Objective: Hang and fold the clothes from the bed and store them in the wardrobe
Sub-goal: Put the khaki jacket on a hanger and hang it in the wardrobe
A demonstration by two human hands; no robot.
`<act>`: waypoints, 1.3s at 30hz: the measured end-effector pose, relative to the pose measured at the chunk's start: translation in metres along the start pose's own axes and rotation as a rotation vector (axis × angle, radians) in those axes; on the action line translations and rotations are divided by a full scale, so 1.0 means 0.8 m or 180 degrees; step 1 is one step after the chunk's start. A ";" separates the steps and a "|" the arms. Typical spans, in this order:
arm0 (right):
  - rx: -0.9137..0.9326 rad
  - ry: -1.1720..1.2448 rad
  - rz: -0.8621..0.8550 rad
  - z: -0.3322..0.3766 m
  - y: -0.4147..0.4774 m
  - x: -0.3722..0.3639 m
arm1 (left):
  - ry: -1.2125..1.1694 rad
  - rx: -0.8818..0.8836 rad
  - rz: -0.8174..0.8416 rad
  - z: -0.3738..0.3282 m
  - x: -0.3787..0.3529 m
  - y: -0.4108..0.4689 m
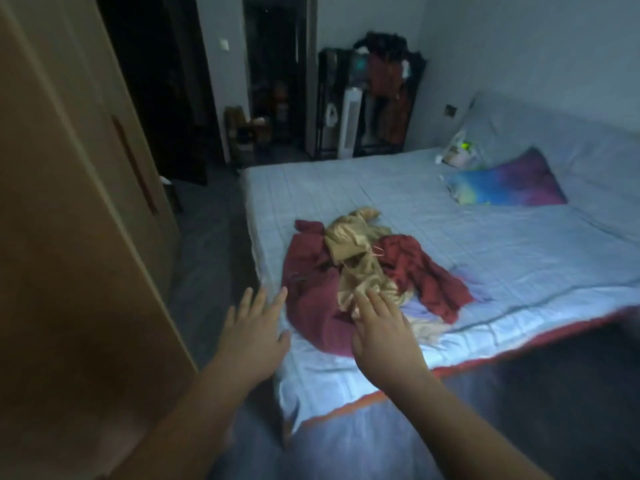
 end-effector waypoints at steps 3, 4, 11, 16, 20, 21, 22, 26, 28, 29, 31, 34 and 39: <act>-0.0313 0.0053 -0.0049 -0.081 -0.014 0.002 | 0.0079 -0.0223 0.0126 -0.062 -0.039 0.020; -0.0426 0.0059 -0.0030 -0.103 -0.015 -0.001 | 0.0127 -0.0287 0.0176 -0.078 -0.049 0.027; -0.0667 0.0279 0.0260 -0.183 0.027 -0.054 | 0.0095 -0.0404 0.0505 -0.135 -0.111 0.095; -0.0628 0.0251 0.0342 -0.238 0.108 -0.094 | -0.0208 -0.0276 0.0650 -0.171 -0.172 0.192; -0.0544 0.0191 0.0482 -0.284 0.197 -0.134 | -0.0316 -0.0219 0.0795 -0.189 -0.221 0.286; -0.0529 0.0198 0.0595 -0.294 0.218 -0.146 | -0.0317 -0.0185 0.0845 -0.190 -0.231 0.309; -0.0522 0.0212 0.0699 -0.303 0.238 -0.156 | -0.0313 -0.0161 0.0888 -0.191 -0.242 0.331; -0.0399 0.0275 0.0706 -0.336 0.318 -0.194 | -0.0305 -0.0165 0.1081 -0.205 -0.277 0.412; -0.0363 0.0384 0.0651 -0.355 0.350 -0.211 | -0.0368 -0.0120 0.1100 -0.215 -0.293 0.447; -0.0396 0.0442 0.0686 -0.365 0.364 -0.221 | -0.0439 -0.0072 0.1108 -0.220 -0.301 0.462; -0.0514 0.0571 0.0833 -0.385 0.389 -0.242 | -0.0622 0.0060 0.1165 -0.231 -0.320 0.487; -0.0596 0.0798 0.1193 -0.416 0.424 -0.282 | -0.0827 0.0450 0.1307 -0.243 -0.355 0.521; -0.0538 0.1753 0.1504 -0.448 0.503 -0.365 | -0.1112 0.1298 0.1344 -0.258 -0.423 0.577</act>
Point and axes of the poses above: each hand's wrist, its own y-axis towards the middle knuckle, its own x-axis out of the back of the hand, z = x × y, the point moved 4 cm from there along y, towards the middle knuckle, and after that the axes turned 9 degrees about -z, right-handed, at the moved point
